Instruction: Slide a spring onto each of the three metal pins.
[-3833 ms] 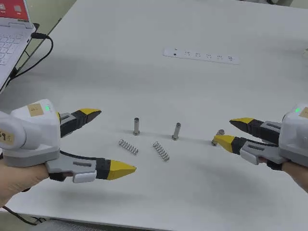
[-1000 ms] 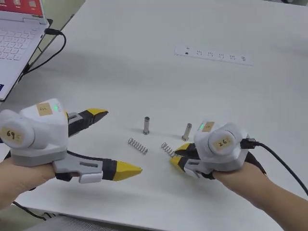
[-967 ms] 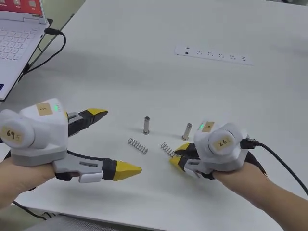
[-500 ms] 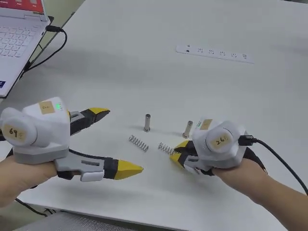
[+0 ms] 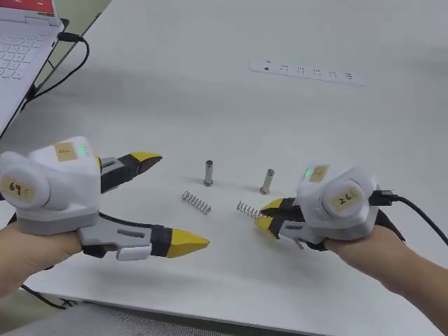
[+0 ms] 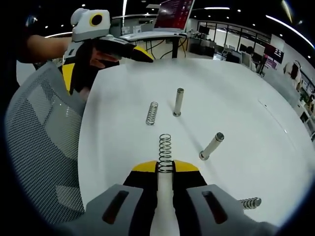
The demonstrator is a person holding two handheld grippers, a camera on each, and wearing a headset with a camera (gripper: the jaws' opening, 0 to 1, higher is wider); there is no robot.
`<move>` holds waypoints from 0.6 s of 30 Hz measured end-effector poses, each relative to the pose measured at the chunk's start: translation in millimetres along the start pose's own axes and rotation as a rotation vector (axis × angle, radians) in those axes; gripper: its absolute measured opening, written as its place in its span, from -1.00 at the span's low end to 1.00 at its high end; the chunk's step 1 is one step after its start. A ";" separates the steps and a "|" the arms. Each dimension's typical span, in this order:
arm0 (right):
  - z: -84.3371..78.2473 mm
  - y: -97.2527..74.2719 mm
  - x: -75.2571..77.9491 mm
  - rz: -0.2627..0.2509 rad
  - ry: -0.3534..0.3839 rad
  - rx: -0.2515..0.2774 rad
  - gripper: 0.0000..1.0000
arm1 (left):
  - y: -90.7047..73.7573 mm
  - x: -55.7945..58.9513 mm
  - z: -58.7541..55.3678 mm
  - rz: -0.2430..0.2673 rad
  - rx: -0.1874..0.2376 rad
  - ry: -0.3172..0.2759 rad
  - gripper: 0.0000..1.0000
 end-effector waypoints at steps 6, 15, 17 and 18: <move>5.3 -13.7 0.6 0.008 -0.009 0.024 -0.84 | 3.4 5.5 4.3 -0.020 0.008 0.008 0.88; 13.4 -32.6 0.8 0.027 -0.055 0.044 -0.84 | 10.2 13.0 16.1 -0.054 0.044 0.042 0.79; 15.4 -34.9 1.1 0.030 -0.065 0.048 -0.84 | 14.6 17.4 17.2 -0.074 0.049 0.031 0.79; 16.1 -35.5 1.0 0.032 -0.068 0.049 -0.84 | 16.4 19.3 16.9 -0.082 0.046 0.039 0.78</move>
Point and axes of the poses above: the centre of the closed fingertips' face, and the gripper's own axes: y roughly forward along the fingers, x roughly to its right, z roughly out of its top, the point moved 3 cm from there along -y, roughly backward along the fingers, and after that the axes turned 7 degrees about x, right-handed, at the moved point
